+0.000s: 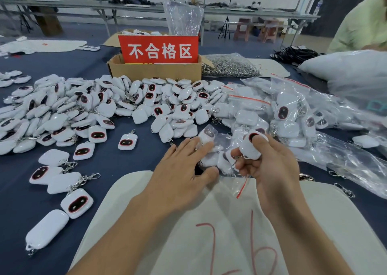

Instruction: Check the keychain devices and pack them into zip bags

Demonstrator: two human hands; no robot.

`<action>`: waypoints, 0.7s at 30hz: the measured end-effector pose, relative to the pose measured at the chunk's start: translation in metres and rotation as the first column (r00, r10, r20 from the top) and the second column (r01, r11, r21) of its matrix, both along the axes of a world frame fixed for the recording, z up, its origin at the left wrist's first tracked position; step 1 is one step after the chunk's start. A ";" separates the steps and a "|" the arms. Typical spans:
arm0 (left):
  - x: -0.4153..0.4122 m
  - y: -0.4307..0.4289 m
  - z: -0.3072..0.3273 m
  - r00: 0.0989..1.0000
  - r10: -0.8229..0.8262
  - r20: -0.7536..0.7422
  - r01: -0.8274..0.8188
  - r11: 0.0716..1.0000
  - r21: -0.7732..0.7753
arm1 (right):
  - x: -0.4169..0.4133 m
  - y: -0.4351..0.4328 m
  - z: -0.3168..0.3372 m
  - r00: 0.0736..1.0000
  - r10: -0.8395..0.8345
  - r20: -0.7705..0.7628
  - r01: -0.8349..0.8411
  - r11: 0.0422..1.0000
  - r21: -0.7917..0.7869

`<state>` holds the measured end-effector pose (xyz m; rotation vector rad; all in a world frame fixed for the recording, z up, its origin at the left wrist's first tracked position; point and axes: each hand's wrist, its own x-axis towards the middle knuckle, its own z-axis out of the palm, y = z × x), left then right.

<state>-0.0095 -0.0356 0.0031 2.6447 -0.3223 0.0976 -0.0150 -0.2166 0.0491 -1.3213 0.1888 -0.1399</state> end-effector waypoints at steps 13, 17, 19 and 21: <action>-0.012 0.000 0.000 0.946 0.056 0.320 -0.007 0.988 -0.153 | 0.007 -0.012 -0.001 0.998 -0.037 -0.056 0.036 0.999 -0.017; -0.009 -0.004 0.001 0.979 0.016 0.202 0.003 0.996 -0.092 | 0.006 -0.011 -0.002 0.997 -0.046 -0.060 0.043 0.997 -0.058; -0.009 -0.005 0.002 0.990 -0.009 0.144 0.015 0.999 -0.043 | 0.007 -0.010 -0.002 0.997 -0.049 -0.066 0.043 0.995 -0.089; -0.009 -0.006 0.003 0.994 -0.026 0.102 0.024 1.000 0.020 | 0.007 -0.011 -0.003 0.995 -0.066 -0.075 0.055 0.989 -0.134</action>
